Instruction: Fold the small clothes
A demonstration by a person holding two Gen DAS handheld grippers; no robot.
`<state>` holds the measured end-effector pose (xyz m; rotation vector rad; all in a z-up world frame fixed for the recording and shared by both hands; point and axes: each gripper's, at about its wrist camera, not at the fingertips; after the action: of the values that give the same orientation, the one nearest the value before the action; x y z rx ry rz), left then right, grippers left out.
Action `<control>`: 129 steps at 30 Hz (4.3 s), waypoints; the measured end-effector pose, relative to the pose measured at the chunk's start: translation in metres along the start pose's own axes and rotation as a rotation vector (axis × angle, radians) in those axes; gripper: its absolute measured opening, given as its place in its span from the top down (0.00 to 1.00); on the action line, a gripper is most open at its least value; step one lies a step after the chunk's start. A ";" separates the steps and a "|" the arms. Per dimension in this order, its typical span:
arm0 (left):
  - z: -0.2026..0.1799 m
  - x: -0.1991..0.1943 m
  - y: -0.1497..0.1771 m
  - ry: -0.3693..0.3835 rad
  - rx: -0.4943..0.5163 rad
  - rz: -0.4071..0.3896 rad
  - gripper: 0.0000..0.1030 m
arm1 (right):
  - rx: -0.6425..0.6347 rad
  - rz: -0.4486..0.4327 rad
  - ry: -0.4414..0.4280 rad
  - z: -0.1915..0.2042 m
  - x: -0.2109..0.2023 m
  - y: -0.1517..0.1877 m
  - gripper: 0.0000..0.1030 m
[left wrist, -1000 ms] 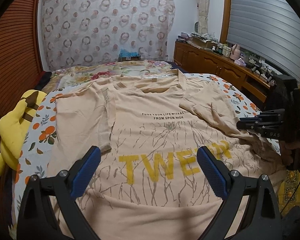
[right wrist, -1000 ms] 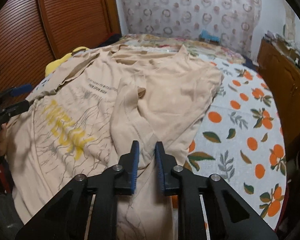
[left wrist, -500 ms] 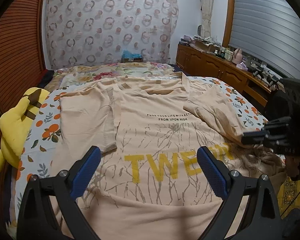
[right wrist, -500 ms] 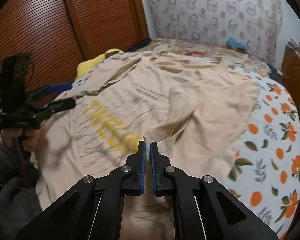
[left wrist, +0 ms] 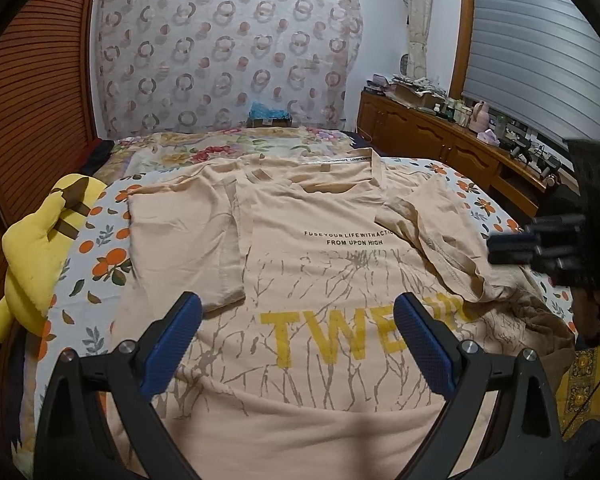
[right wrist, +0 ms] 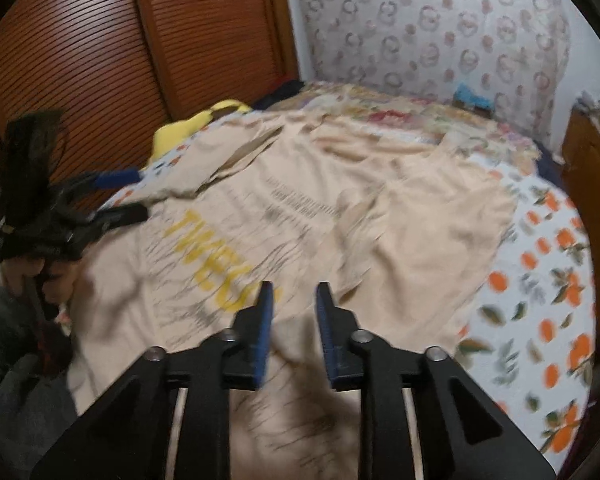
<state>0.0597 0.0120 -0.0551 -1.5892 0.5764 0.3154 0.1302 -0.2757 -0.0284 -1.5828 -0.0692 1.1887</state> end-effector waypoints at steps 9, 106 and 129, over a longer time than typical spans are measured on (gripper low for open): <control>0.002 0.001 0.003 -0.003 -0.008 0.005 0.05 | 0.072 0.096 0.076 -0.037 0.051 -0.009 0.77; 0.194 0.165 -0.082 -0.113 -0.112 0.237 0.43 | 0.123 0.063 0.288 -0.169 0.092 -0.042 0.57; 0.132 0.055 -0.098 -0.007 -0.101 0.040 0.99 | 0.086 -0.059 0.201 -0.135 0.067 -0.060 0.94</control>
<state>0.1766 0.1345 -0.0159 -1.6746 0.5951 0.3857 0.2896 -0.3072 -0.0396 -1.6054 0.0646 0.9692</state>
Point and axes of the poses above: each gripper's, at about its wrist camera, not at the fingertips, and x roughly the way its jaws point, z to its left, y to its underside, and after that the axes turned 6 degrees about -z, right-handed
